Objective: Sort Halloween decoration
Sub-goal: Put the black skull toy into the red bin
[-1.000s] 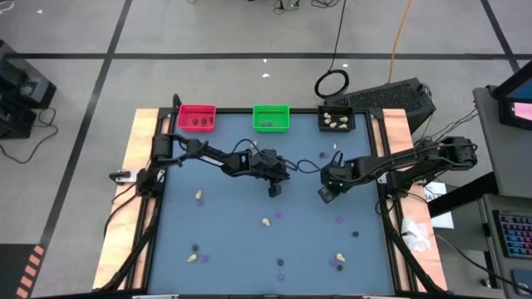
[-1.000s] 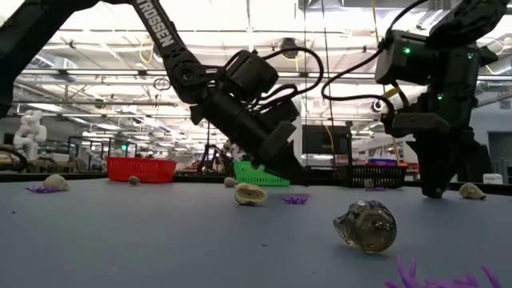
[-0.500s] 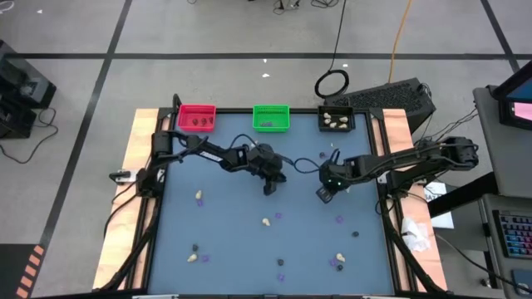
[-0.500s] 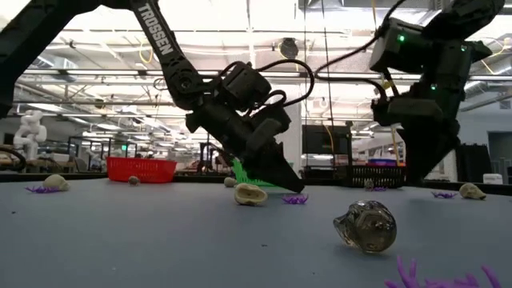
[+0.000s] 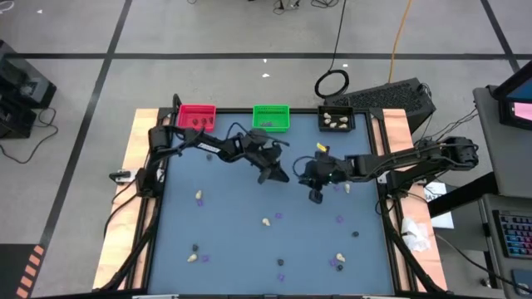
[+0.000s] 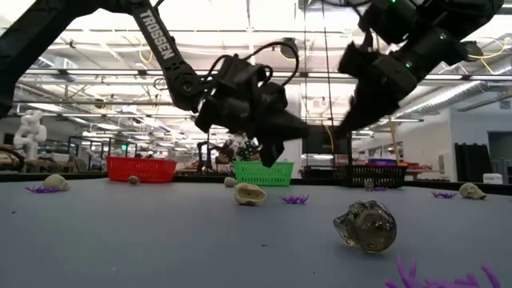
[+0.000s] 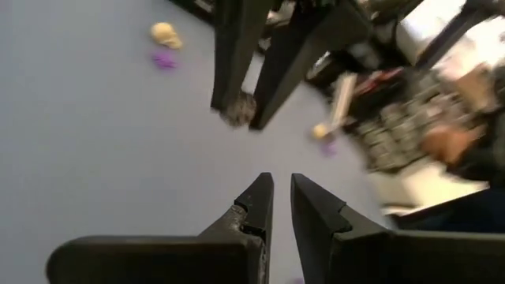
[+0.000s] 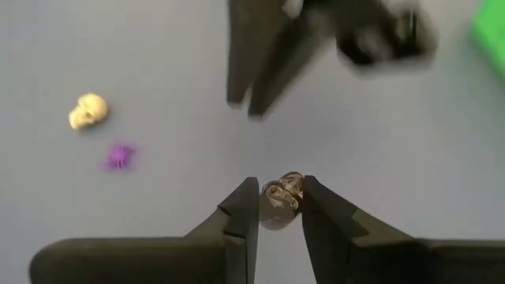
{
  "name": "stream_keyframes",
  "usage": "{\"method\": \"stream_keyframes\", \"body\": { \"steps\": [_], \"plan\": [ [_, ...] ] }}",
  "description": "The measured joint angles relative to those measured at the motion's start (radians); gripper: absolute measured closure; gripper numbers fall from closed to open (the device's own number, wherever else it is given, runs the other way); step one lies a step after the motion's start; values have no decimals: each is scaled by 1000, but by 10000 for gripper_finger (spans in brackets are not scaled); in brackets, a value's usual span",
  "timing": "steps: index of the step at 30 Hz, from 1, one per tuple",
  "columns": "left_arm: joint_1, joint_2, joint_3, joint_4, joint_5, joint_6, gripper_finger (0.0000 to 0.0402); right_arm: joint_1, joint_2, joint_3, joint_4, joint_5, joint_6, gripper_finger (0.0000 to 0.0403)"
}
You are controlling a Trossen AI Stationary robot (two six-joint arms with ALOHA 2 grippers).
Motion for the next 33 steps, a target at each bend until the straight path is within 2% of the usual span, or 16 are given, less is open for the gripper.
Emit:
{"method": "stream_keyframes", "body": {
  "steps": [3,9,15,20,23,26,33],
  "plan": [
    [12,0,0,57,43,-113,362,0,0,0,72,22,-121,337],
    [21,1,0,71,40,-186,353,0,0,0,116,30,-238,337],
    [14,1,0,81,36,-219,291,0,0,0,120,51,-274,337],
    [5,1,0,78,-42,-219,225,0,0,0,124,50,-291,337],
    [5,1,0,78,-101,-220,198,0,0,0,132,50,-303,337],
    [4,1,0,87,-153,-220,190,0,0,0,131,50,-309,337],
    [-16,3,11,139,-185,-219,189,0,0,0,134,49,-313,337]
  ]
}}
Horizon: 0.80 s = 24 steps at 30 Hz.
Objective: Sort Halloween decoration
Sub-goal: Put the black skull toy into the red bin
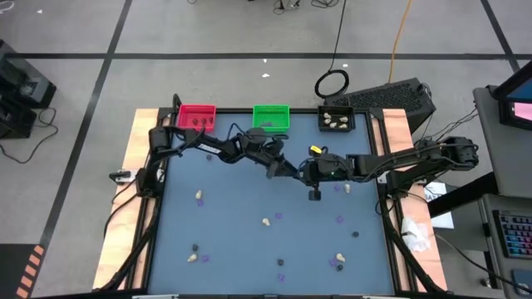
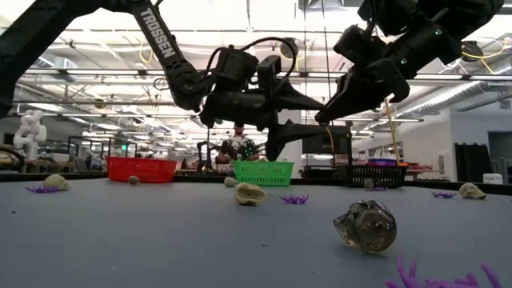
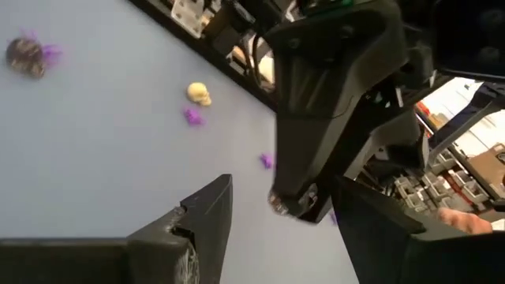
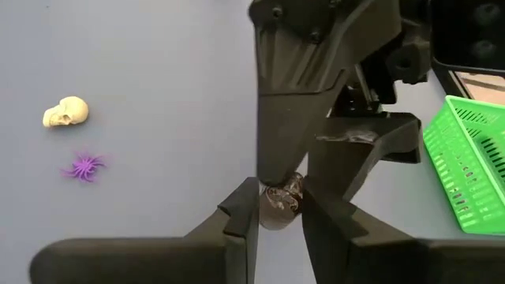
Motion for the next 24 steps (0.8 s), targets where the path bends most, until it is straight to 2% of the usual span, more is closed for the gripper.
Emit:
{"method": "stream_keyframes", "body": {
  "steps": [8,24],
  "plan": [
    [-11,0,1,2,-29,1,213,0,0,0,29,-1,-25,337],
    [-9,0,3,13,-6,55,347,1,0,0,33,24,-44,337]
  ]
}}
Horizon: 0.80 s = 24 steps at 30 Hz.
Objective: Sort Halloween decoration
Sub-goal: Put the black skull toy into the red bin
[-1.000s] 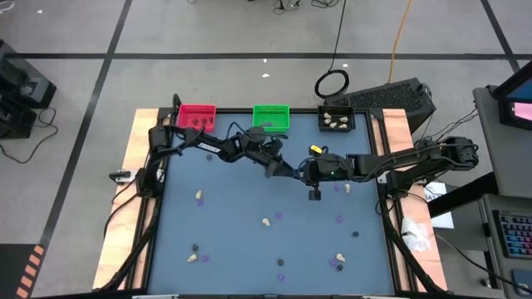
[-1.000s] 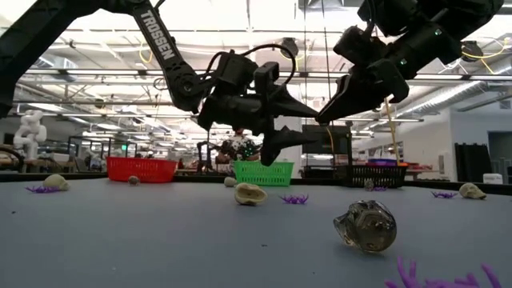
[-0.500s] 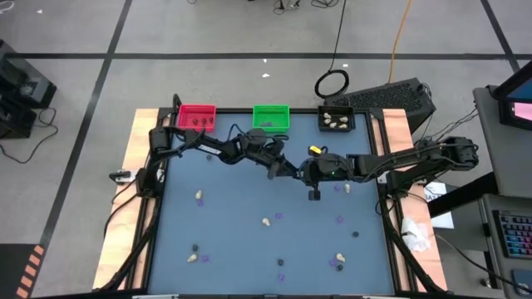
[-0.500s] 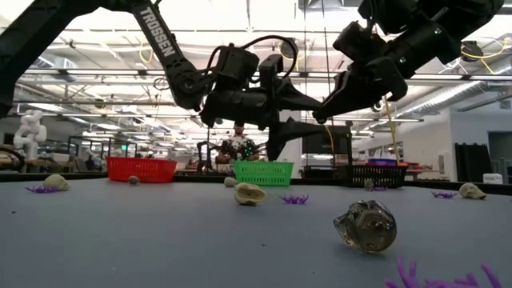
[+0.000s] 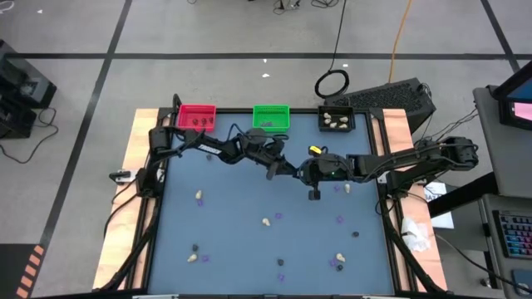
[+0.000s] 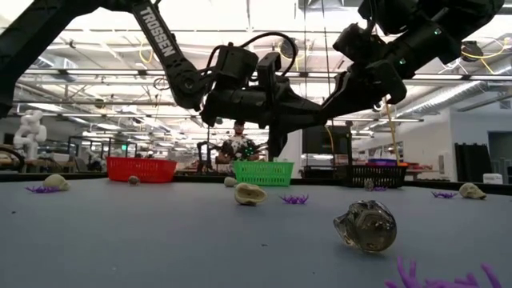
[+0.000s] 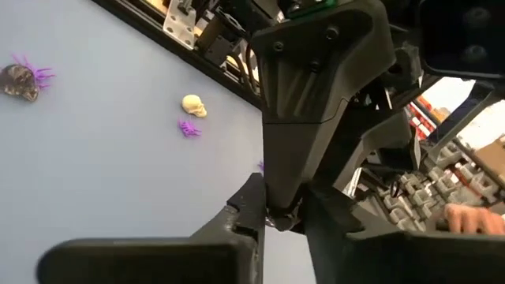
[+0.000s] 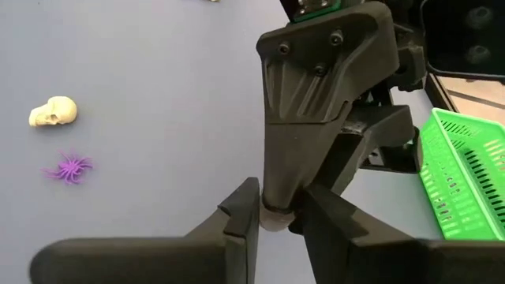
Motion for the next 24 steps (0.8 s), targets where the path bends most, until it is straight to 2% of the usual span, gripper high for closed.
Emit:
{"method": "stream_keyframes", "body": {
  "steps": [9,14,24],
  "plan": [
    [18,0,0,13,26,10,360,0,0,0,4,11,7,333],
    [34,0,0,24,27,9,362,0,0,0,10,93,34,325],
    [51,0,-2,29,40,25,366,0,-1,2,9,138,79,240]
  ]
}}
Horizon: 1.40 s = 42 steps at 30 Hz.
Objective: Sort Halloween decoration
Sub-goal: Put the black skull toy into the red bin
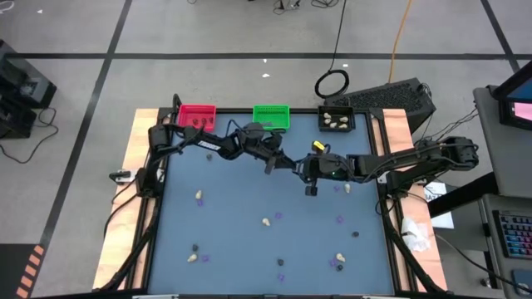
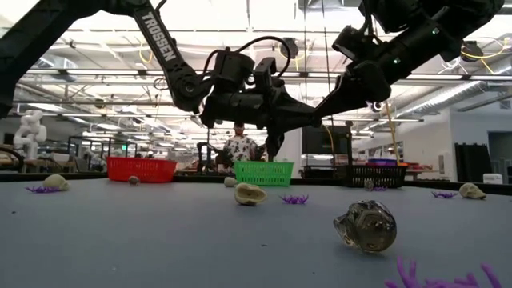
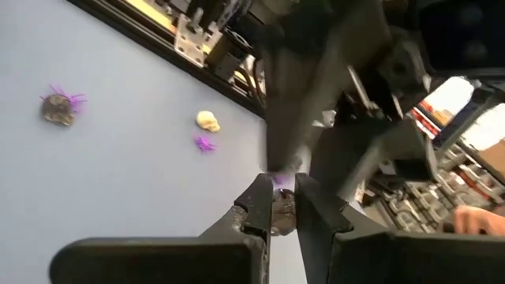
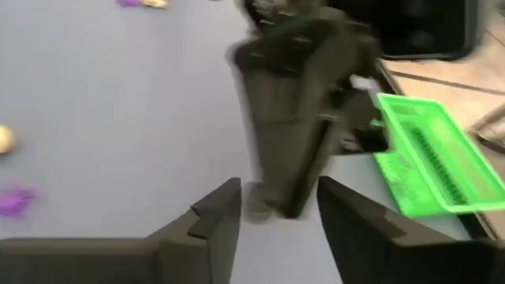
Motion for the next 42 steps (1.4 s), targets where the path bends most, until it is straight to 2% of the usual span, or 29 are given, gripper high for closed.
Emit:
{"method": "stream_keyframes", "body": {
  "steps": [8,12,15,19,26,34,42],
  "plan": [
    [8,0,0,2,7,9,366,-1,0,0,-31,27,60,193],
    [8,0,0,0,7,18,366,-1,0,0,-96,16,152,191],
    [4,0,0,-22,6,48,365,-1,3,0,-141,-35,251,192],
    [-1,0,-1,-21,5,56,365,0,32,0,-118,-87,353,194],
    [13,-5,-1,12,25,55,365,9,89,-1,-112,-88,389,194],
    [93,-76,0,-4,36,116,364,13,89,-2,-112,-86,392,195],
    [226,-170,0,-198,29,246,364,13,89,-2,-113,-86,389,195]
  ]
}}
